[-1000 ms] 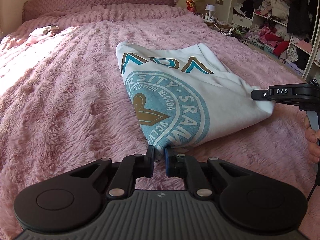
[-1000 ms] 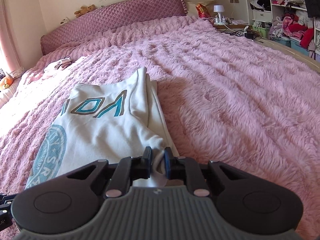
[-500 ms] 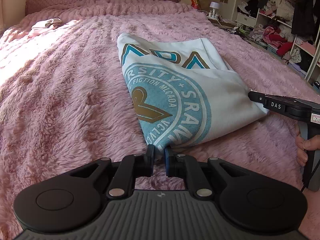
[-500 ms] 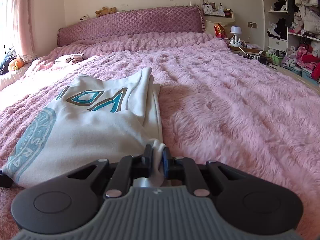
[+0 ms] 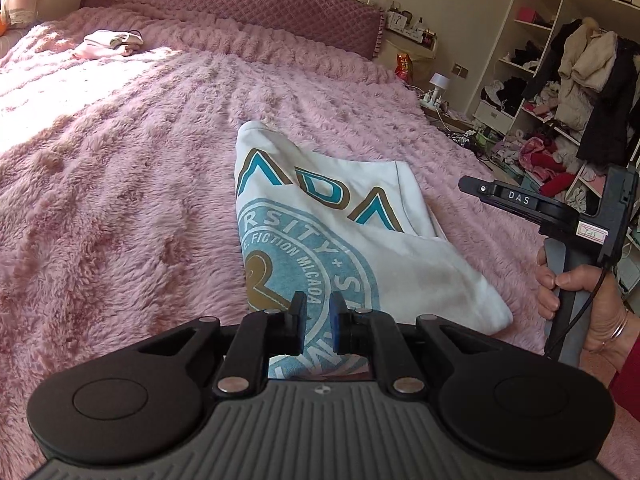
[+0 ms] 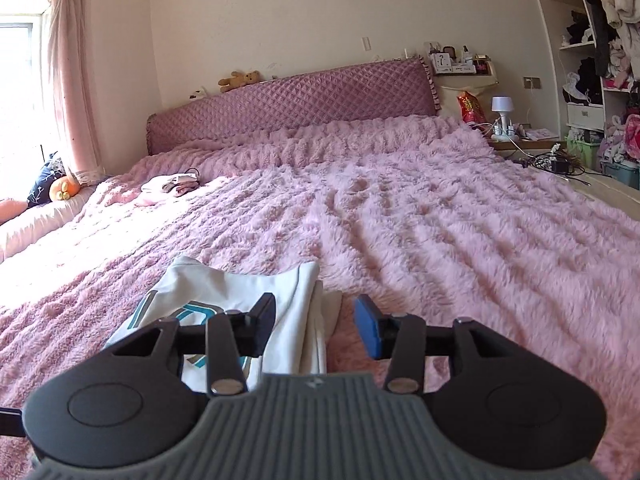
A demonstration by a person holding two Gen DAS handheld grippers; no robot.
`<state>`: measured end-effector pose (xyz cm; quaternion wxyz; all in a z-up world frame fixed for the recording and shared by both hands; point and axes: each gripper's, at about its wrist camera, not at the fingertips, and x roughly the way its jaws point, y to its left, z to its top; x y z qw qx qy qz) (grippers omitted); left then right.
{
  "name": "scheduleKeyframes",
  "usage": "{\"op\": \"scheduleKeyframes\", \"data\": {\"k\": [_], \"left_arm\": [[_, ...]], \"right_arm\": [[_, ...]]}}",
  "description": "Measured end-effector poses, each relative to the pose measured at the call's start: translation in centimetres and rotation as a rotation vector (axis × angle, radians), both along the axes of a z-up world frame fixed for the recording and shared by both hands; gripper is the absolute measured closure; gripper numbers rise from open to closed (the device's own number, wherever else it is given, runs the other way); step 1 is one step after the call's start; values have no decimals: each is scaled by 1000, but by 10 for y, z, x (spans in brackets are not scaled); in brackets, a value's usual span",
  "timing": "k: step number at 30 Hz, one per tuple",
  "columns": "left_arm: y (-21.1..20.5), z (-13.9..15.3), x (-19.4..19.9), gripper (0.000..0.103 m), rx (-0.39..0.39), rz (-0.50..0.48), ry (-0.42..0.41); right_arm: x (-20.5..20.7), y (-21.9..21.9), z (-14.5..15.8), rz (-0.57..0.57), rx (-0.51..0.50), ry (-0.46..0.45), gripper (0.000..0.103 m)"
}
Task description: Fold small clothes
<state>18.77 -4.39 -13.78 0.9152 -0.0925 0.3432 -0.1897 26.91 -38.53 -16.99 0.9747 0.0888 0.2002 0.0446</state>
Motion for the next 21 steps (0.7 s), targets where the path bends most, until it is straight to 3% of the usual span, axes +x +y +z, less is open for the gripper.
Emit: {"op": "scheduleKeyframes", "data": {"k": [4, 8, 9, 10, 11, 17, 21], "left_arm": [[-4, -14, 11, 91, 4, 1, 42], [-4, -23, 9, 90, -2, 4, 58], [-3, -24, 9, 89, -1, 5, 60], [-3, -25, 9, 87, -2, 5, 63], [-3, -26, 10, 85, -4, 4, 65], [-6, -30, 10, 84, 2, 3, 53], [-13, -35, 11, 84, 40, -2, 49]], "right_arm": [[67, 6, -5, 36, -11, 64, 62], [106, 12, -19, 61, -25, 124, 62], [112, 14, -23, 64, -34, 137, 67], [118, 16, -28, 65, -41, 150, 80], [122, 17, -31, 69, -39, 157, 101], [128, 22, -25, 38, -92, 76, 102], [150, 17, -46, 17, -130, 143, 103]]}}
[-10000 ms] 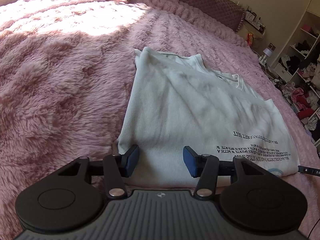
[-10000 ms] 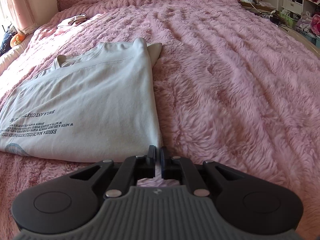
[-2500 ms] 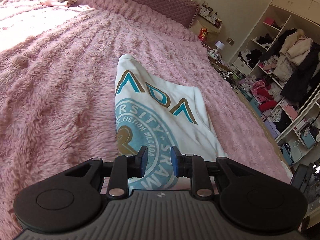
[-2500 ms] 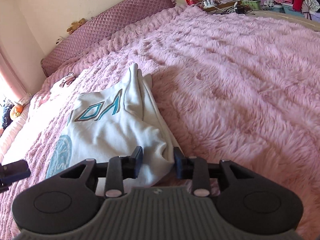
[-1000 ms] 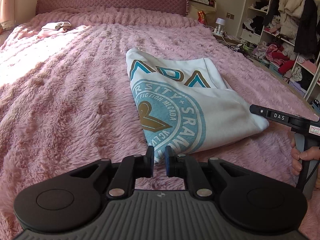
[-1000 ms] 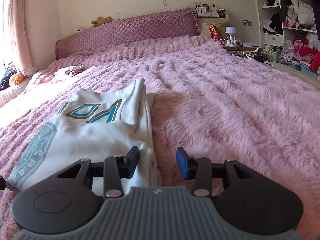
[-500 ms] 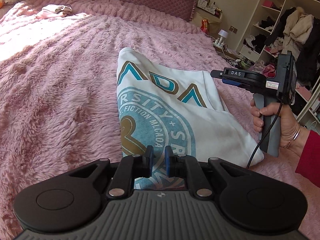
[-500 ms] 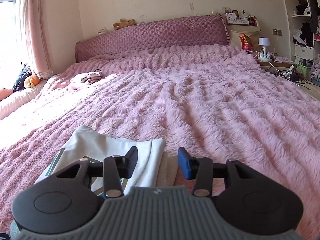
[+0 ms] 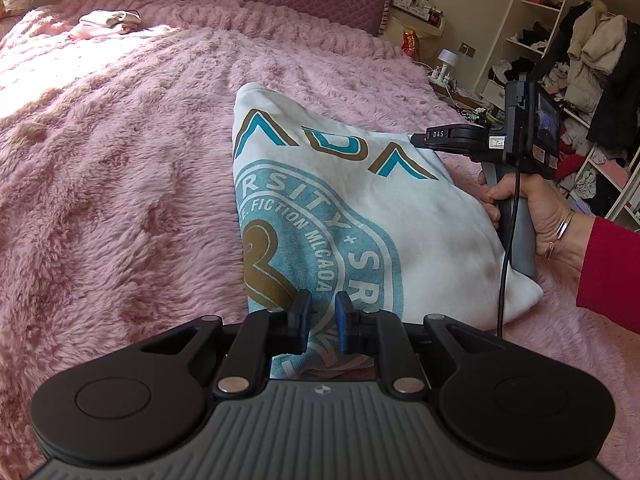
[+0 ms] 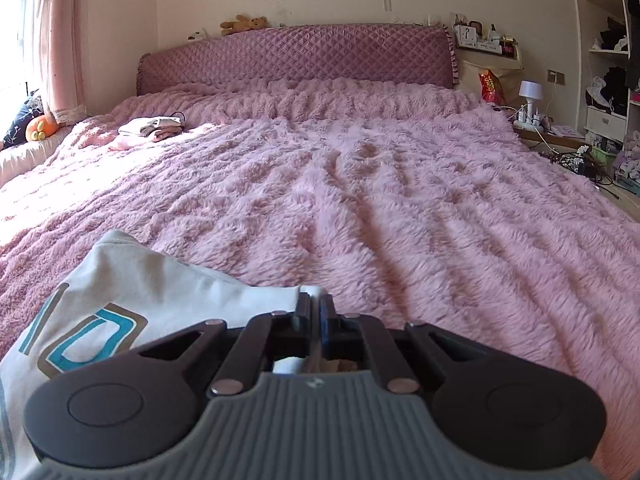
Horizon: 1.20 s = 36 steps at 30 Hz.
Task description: Fold small clothes
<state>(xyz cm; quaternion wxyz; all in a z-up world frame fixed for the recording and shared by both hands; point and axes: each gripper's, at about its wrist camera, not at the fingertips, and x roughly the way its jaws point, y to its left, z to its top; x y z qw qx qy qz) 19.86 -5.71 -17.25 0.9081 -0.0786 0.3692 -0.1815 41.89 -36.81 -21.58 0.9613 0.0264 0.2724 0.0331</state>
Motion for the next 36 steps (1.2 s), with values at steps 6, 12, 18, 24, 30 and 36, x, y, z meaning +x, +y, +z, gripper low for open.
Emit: {"op": "scheduleKeyframes", "data": {"k": [6, 12, 18, 24, 30, 36], "left_arm": [[4, 1, 3, 82, -19, -3, 19], [5, 3, 4, 78, -48, 10, 31], [-2, 3, 1, 72, -17, 4, 17], [-6, 5, 3, 71, 7, 1, 31], [-9, 4, 3, 69, 13, -2, 32], [-6, 3, 5, 63, -13, -4, 43]], "right_arm": [[-8, -17, 0, 2, 91, -9, 90], [-106, -38, 45, 108, 247, -34, 67], [-176, -37, 24, 155, 248, 88, 67], [-178, -29, 2, 148, 303, 178, 99], [-179, -21, 3, 92, 202, 184, 99], [-181, -31, 23, 55, 285, 70, 71]]}}
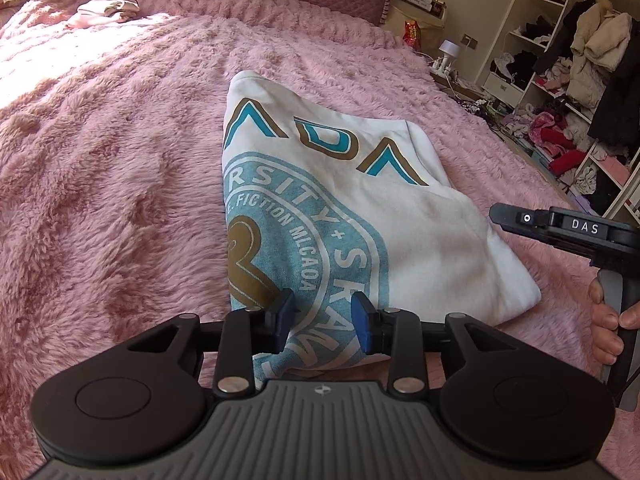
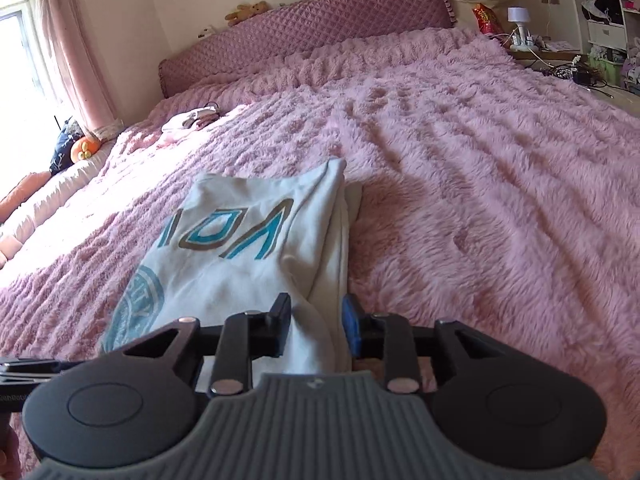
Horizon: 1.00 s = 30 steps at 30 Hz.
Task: Fold small clothes
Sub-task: 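Open the left gripper and smooth the narrow folded sweatshirt with both grippers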
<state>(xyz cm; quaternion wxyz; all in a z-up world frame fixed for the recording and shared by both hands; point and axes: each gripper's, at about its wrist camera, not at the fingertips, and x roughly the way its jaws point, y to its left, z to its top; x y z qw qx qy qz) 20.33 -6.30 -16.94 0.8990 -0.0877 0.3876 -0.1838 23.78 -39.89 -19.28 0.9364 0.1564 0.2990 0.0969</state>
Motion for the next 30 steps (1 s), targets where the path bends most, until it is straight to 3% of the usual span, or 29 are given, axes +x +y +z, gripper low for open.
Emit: {"op": "scheduleKeyframes", "data": {"k": [2, 5, 13, 14, 15, 20, 24, 28, 29, 30], "left_arm": [[0, 0, 0, 63, -5, 1, 1], [0, 0, 0, 59, -10, 1, 3], [-1, -1, 1, 53, -20, -4, 8], [-1, -1, 1, 52, -19, -4, 6], [-2, -1, 0, 52, -18, -5, 6], [-2, 0, 1, 51, -24, -7, 6], [-3, 0, 2, 51, -22, -10, 10], [-2, 1, 3, 51, -18, -11, 15], [-1, 3, 3, 51, -22, -8, 15], [1, 6, 3, 51, -30, -7, 15]], "right_arm": [[13, 1, 11, -10, 14, -29, 72], [42, 6, 9, 10, 27, 9, 85], [92, 17, -19, -17, 35, 154, 85], [92, 17, -19, -17, 50, 153, 99], [90, 16, -19, -7, 68, 147, 103], [89, 12, -3, -46, 72, 81, 103], [98, 19, -25, -37, 3, 152, 103], [96, 18, -33, -40, -5, 142, 103], [94, 16, -31, -43, 4, 134, 102], [91, 14, -27, -38, 15, 124, 94]]}}
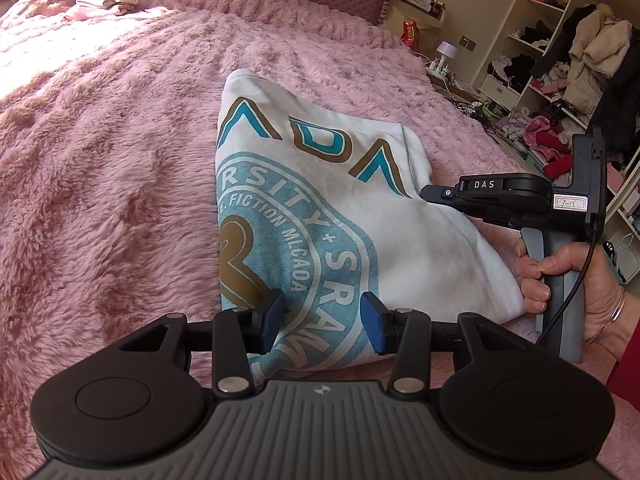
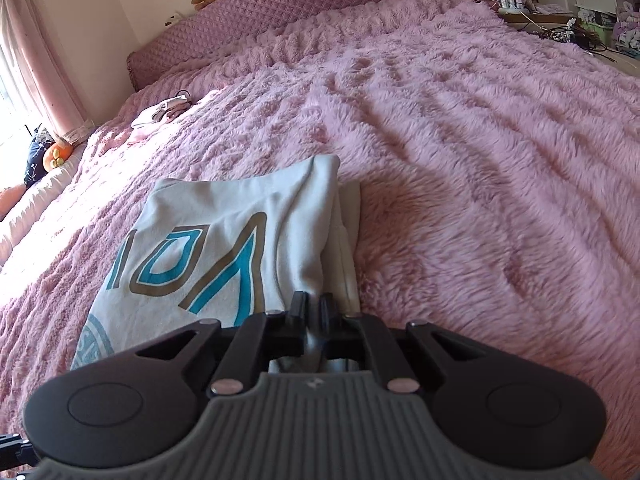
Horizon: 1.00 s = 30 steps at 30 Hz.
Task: Fold small clothes
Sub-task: 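Open the left gripper and smooth the narrow folded sweatshirt with both grippers, then close both grippers on the strip's end and lift it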
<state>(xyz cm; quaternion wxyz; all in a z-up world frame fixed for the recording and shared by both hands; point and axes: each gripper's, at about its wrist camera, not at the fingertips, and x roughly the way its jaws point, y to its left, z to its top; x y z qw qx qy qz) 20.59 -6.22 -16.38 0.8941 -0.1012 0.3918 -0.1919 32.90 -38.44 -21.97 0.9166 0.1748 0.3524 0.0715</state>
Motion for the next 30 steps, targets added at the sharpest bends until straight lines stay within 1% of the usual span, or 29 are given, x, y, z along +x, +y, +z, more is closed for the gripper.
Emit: {"op": "scheduleKeyframes", "data": {"k": [1, 2, 3, 5, 8, 12, 15, 16, 17, 18, 20, 21, 23, 25, 26, 28, 29, 30], "left_arm": [[2, 3, -1, 51, -6, -1, -5], [5, 7, -1, 51, -13, 2, -10], [9, 11, -3, 51, -15, 12, -17], [22, 19, -6, 51, -33, 36, -30], [46, 22, -12, 50, -99, 73, -15], [72, 7, -16, 49, -210, 129, 58], [82, -15, -13, 49, -311, 167, 142], [83, -21, -12, 49, -333, 178, 165], [83, -26, -11, 50, -352, 185, 182], [82, -30, -10, 50, -360, 194, 193], [79, -34, -8, 49, -355, 203, 199], [78, -34, -7, 49, -348, 204, 196], [77, -33, -4, 49, -338, 206, 196], [80, -30, -2, 49, -353, 206, 194], [83, -27, -1, 49, -374, 201, 182], [91, -22, 3, 49, -411, 183, 151], [94, -20, 10, 48, -433, 164, 144], [97, -20, 16, 48, -451, 154, 145]], "right_arm": [[-5, -2, 6, 10, 8, -13, 90], [-11, -5, 12, 21, 17, -28, 82], [-20, -9, 19, 36, 29, -46, 75], [-37, -18, 30, 59, 59, -62, 75], [-72, -33, 40, 64, 105, -65, 68], [-120, -44, 33, 69, 125, -15, 66], [-138, -41, 19, 68, 118, 23, 66], [-140, -41, 15, 65, 127, 31, 68], [-142, -39, 10, 69, 143, 39, 94], [-142, -37, 9, 73, 142, 42, 103], [-142, -30, 12, 50, 69, 22, 103], [-141, -28, 12, 42, 48, 20, 103], [-134, -27, 3, 43, 32, 68, 103], [-131, -25, -2, 60, 26, 96, 103], [-131, -27, 1, 66, 36, 85, 97], [-131, -39, 8, 65, 119, 47, 74], [-129, -45, 11, 61, 165, 30, 56], [-124, -52, 15, 54, 218, 6, 55]]}}
